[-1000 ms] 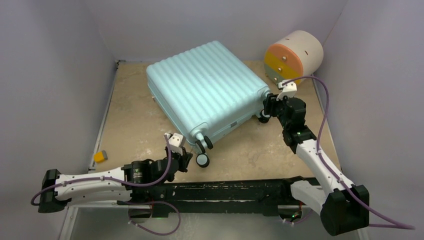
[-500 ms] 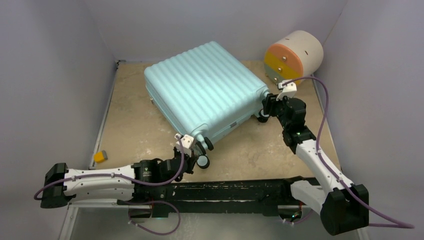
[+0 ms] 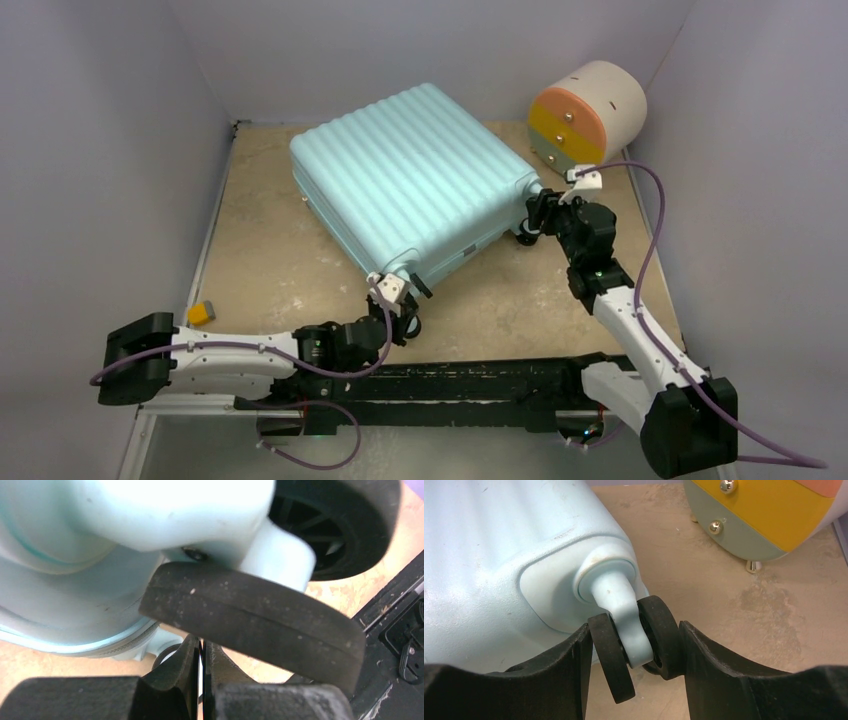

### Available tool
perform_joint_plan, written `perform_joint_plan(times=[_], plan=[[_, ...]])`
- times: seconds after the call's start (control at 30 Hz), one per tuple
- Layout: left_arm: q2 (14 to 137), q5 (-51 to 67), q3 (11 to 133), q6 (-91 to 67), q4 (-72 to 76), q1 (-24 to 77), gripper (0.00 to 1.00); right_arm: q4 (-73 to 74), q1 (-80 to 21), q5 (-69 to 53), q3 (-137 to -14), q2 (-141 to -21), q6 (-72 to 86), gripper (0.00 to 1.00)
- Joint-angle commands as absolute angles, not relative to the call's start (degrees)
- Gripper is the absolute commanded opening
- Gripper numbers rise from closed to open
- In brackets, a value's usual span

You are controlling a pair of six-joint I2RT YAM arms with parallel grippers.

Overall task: Pack the luggage
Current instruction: Zip the luggage at the center of the board.

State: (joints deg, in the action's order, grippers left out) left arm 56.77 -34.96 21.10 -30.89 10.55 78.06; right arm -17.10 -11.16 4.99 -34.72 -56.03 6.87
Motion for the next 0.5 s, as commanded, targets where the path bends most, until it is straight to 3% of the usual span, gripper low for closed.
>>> perform_joint_plan(times=[0.0,0.47], plan=[[60.40,-22.83,16.51,-31.24,30.39,81.12,0.00,-21.12,-10.02,15.56,-33.82,-54.10,12.66,0.00],[69.30,-30.15,23.34,-24.90,32.12,85.25,0.00,-20.01,-10.10,14.67,-34.15,-53.85,14.16,0.00]])
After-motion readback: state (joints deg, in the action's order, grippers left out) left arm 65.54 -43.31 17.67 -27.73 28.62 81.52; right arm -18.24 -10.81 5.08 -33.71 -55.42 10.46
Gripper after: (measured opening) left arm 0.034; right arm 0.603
